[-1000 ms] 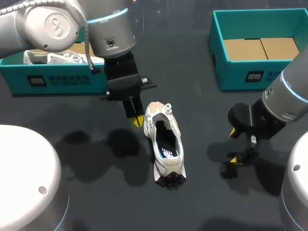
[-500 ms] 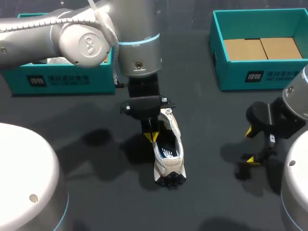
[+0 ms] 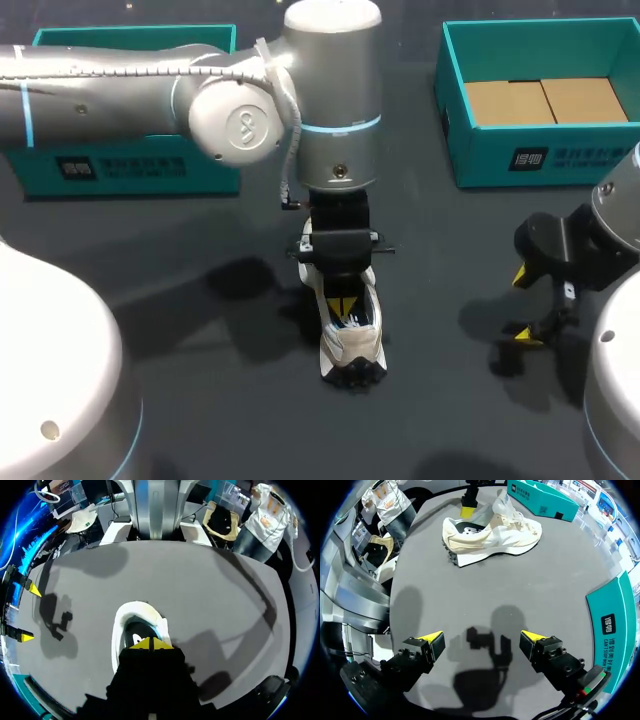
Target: Take the shoe out of the shoebox, open the shoe tongue, remove and reinsert the insole, then place the shoe into the shoebox
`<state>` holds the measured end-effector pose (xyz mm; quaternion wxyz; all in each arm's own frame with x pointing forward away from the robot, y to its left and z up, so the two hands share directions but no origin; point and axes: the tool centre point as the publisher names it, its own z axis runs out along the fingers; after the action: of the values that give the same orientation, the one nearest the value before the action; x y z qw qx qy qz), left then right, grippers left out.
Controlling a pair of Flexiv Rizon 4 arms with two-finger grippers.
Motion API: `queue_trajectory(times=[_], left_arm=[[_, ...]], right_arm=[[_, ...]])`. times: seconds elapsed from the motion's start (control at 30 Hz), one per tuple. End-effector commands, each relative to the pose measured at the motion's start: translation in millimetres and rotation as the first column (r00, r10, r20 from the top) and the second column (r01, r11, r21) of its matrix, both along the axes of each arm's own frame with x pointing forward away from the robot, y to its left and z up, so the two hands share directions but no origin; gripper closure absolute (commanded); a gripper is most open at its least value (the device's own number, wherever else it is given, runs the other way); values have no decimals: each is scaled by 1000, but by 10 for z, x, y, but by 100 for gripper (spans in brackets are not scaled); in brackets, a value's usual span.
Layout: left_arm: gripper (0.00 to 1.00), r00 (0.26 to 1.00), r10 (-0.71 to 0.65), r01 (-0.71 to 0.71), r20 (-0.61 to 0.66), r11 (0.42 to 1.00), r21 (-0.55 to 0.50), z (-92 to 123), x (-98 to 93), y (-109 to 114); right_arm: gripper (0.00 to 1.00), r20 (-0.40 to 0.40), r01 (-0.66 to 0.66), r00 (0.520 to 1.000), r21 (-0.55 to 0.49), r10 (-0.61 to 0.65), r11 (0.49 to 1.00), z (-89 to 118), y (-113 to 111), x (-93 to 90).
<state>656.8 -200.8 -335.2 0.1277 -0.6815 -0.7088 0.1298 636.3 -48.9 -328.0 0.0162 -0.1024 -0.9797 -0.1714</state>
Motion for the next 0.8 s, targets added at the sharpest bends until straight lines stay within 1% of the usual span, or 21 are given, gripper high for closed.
queue_trajectory(times=[0.03,0.2,0.43,0.5,0.6,0.8], left_arm=[[100,1000,-25,24,12,996,81,-86,4,-64],[100,999,-41,39,17,994,104,-155,-15,-14],[100,998,-45,37,54,991,129,-178,-75,104],[100,998,-41,33,57,990,133,-230,-88,118],[100,999,-12,6,49,994,113,-346,-102,118],[100,998,23,-28,57,994,103,-578,-91,49]], right_arm=[[0,3,0,1000,0,0,1000,0,-5,-20],[0,3,0,1000,0,0,1000,0,-5,-20],[0,3,0,1000,0,0,1000,0,-5,-20],[0,3,0,1000,0,0,1000,0,-5,-20],[0,3,0,1000,0,0,1000,0,-5,-20],[0,3,0,1000,0,0,1000,0,-5,-20]])
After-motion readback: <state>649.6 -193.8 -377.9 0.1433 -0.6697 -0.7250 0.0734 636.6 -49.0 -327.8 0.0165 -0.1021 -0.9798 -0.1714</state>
